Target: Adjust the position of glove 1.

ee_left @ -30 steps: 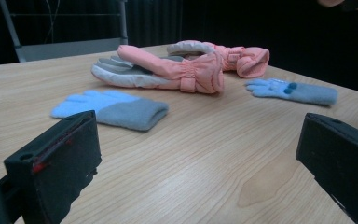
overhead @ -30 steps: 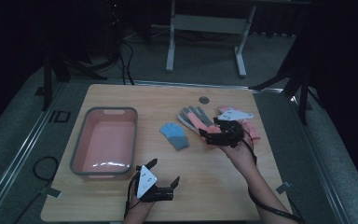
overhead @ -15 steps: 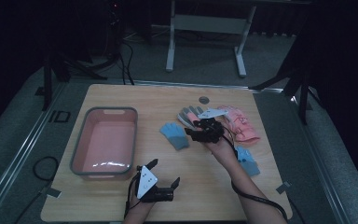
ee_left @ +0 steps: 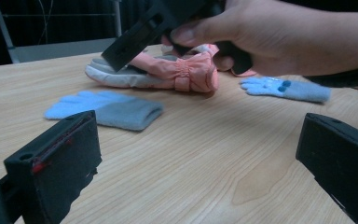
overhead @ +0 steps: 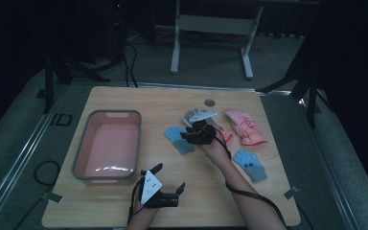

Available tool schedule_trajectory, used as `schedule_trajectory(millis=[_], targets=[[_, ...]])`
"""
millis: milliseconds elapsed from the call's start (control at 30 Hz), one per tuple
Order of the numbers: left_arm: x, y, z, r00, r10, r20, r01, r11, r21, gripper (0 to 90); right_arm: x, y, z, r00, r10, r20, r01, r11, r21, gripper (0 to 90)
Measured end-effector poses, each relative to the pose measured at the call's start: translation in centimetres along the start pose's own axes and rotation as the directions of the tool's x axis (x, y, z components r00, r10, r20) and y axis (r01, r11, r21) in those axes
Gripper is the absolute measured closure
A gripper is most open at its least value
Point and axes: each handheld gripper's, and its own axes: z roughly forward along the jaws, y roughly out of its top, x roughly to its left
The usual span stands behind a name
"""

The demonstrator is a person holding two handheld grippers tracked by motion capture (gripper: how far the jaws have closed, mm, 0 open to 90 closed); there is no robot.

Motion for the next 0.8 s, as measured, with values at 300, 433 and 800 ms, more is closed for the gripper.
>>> schedule_trajectory(millis=[300,433,800], targets=[[0.0,0.0,0.0,1.0000,-0.002,0.002,0.002,1.0000,-0.001,0.0,-0.2,-0.5,3.1,0.9998,-0.002,0.019,0.001,0.998,0.056,62.1],[0.0,0.0,0.0,1.0000,0.000,0.005,0.000,1.0000,0.000,0.0,-0.3,-0.8,4.1,0.9994,0.006,0.033,-0.008,0.998,0.065,62.1],[-0.1,0.0,-0.1,1.0000,0.004,0.002,-0.004,1.0000,-0.004,0.0,0.1,-1.9,5.4,0.9975,-0.018,0.069,0.014,0.999,0.046,70.9]])
